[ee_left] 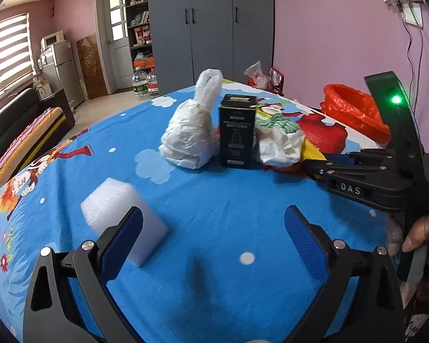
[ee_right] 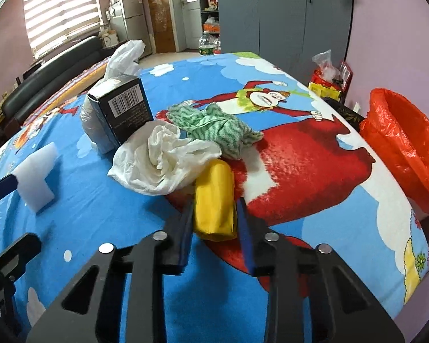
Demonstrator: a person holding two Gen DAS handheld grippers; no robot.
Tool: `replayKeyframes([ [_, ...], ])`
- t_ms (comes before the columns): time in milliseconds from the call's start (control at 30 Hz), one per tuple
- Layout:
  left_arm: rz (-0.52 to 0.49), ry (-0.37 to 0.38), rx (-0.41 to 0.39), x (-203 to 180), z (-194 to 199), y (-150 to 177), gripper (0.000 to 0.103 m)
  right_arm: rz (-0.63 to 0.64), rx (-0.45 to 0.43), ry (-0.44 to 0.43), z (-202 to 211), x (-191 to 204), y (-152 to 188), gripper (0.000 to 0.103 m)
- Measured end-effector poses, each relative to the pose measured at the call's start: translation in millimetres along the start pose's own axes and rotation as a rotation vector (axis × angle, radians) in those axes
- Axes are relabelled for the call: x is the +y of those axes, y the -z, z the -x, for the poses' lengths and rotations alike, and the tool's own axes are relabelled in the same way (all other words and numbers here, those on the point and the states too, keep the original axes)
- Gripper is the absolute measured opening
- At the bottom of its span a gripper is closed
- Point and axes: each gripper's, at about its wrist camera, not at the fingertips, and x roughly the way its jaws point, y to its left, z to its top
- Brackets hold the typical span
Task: Collect trash
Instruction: 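Grasp the yellow sponge with the right tool while the left tool grasps the crumpled white tissue, then carry both items to the orange bin and open both tools to drop them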
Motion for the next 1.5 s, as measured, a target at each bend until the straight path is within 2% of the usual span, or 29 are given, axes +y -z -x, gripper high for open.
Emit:
replayKeyframes([
  [467, 0.012, 0.055, 0.046, -51, -42, -38, 0.095, -0.146, -0.1, 0.028, 36, -70, 15, 0.025],
  [733, 0.055, 0.019, 0.083, -72, -75, -55, 0.093, -0.166, -0.145, 0.035, 49, -92, 22, 0.025],
  [867, 0.066, 0.013, 0.13, -79, -92, -56, 0.082, -0.187, -0.151, 0.024, 50, -100, 26, 0.025],
  [933, 0.069, 0.012, 0.14, -81, -97, -54, 0.07, -0.195, -0.152, 0.021, 52, -103, 29, 0.025],
  [1000, 0.081, 0.049, 0.171, -82, -102, -52, 0.041, -0.2, -0.152, 0.021, 53, -103, 31, 0.025],
  [1033, 0.087, 0.067, 0.189, -82, -104, -50, 0.037, -0.202, -0.151, 0.02, 54, -104, 32, 0.025],
  [1100, 0.071, 0.07, 0.174, -85, -100, -47, 0.018, -0.206, -0.152, 0.019, 57, -104, 34, 0.025],
  [1200, 0.06, 0.097, 0.163, -88, -88, -43, 0.013, -0.201, -0.159, 0.022, 64, -102, 35, 0.025],
  [1500, 0.032, 0.112, 0.102, -83, -41, -33, 0.012, -0.173, -0.184, 0.03, 90, -84, 39, 0.025],
])
